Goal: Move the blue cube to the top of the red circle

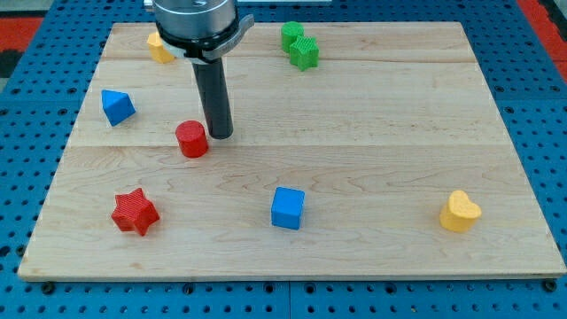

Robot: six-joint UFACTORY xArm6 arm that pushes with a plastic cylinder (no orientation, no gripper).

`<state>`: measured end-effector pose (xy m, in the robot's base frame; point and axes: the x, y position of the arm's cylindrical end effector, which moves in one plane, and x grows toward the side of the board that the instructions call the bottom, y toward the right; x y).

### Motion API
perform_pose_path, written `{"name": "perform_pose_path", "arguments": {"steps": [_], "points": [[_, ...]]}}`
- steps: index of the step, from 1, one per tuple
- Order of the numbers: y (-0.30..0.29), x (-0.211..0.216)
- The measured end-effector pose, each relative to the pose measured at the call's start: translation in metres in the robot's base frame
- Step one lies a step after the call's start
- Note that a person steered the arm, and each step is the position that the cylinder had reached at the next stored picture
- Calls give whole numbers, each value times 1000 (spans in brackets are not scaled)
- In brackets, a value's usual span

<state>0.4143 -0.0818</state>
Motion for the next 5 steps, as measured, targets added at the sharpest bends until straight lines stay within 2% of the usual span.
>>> {"name": "perform_pose_path", "arguments": {"steps": [1, 2, 3, 5], "points": [[-53, 2], [-72, 49], [-72, 61], [22, 75]]}}
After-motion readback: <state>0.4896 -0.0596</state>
